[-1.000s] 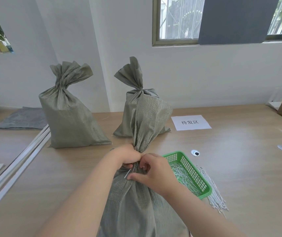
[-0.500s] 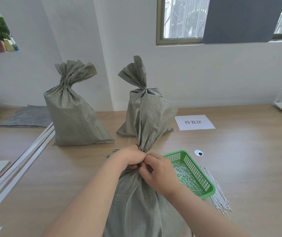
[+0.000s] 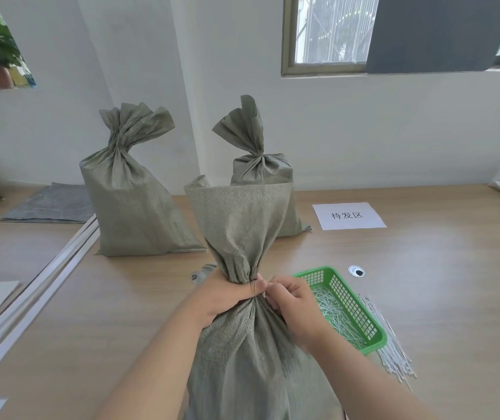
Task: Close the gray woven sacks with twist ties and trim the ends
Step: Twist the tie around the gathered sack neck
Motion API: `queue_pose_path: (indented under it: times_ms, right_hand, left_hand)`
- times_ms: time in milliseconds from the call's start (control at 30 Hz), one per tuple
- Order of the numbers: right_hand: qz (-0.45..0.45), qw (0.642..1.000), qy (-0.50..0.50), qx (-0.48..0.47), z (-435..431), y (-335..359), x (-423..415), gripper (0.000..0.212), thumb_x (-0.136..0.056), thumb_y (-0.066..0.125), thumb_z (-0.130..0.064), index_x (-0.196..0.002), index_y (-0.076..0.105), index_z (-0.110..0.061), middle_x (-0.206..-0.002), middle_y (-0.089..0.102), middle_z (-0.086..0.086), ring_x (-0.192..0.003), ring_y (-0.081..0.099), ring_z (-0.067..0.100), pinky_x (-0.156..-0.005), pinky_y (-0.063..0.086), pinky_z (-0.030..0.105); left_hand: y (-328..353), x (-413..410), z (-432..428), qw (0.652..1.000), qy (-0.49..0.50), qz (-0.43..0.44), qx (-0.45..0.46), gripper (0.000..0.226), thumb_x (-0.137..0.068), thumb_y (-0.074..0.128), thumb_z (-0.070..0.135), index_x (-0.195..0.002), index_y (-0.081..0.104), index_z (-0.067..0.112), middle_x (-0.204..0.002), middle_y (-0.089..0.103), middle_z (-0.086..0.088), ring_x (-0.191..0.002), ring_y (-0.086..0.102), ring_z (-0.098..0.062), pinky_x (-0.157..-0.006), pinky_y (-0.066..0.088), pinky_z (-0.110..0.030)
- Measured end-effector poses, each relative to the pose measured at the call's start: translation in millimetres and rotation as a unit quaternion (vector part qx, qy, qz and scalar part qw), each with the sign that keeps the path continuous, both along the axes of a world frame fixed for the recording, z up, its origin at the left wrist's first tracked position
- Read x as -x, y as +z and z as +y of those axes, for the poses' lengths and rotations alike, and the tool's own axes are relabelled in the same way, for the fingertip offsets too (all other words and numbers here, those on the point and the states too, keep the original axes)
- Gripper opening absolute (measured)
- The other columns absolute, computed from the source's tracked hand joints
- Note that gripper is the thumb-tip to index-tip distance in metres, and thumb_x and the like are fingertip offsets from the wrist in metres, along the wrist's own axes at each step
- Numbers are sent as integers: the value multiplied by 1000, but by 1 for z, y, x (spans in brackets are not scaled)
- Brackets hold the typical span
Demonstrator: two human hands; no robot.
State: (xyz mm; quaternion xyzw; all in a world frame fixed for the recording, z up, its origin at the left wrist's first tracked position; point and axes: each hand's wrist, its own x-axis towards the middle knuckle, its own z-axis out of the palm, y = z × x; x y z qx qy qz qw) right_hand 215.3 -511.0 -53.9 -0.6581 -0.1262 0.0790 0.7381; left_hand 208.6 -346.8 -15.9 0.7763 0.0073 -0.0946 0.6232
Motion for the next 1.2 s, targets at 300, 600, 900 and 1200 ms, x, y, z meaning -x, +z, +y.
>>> queue_pose_path:
  times_ms: [300, 600, 900, 1200]
  right_hand:
    - [140, 974, 51, -169, -1, 0, -3, 19, -78, 71, -12, -62, 62, -7, -53, 45, 4, -55, 40, 13, -50, 34, 17]
    - [160, 958, 113, -209, -8, -17, -6, 12, -79, 64, 8, -89, 70, 3, -78, 67, 13, -61, 52, 12, -61, 45, 19]
    - [138, 966, 64, -209, 3, -11, -6, 9, -83, 67, -4, -88, 71, -10, -76, 64, 6, -61, 49, 11, -61, 41, 21]
    - [123, 965, 27, -231, 15, -12, -4, 4, -82, 73, -17, -83, 76, -14, -81, 66, 10, -68, 55, 13, -62, 42, 23]
  left_hand:
    - [-12, -2, 12, 1000, -24, -9, 6, 17, -82, 83, 11, -98, 79, 8, -99, 78, -14, -99, 74, -18, -92, 56, -29]
    - [-11, -5, 14, 995, -28, 32, 88, 13, -79, 79, 5, -79, 74, 17, -82, 73, -4, -75, 66, -13, -56, 44, -15]
    - [-17, -9, 15, 993, 9, 27, 115, 11, -86, 76, 11, -78, 76, 18, -73, 70, 4, -50, 49, 1, -46, 28, -16]
    - [-13, -3, 14, 997, -3, 24, 70, 36, -77, 74, 28, -104, 77, 5, -84, 75, 0, -69, 65, -4, -50, 38, -15]
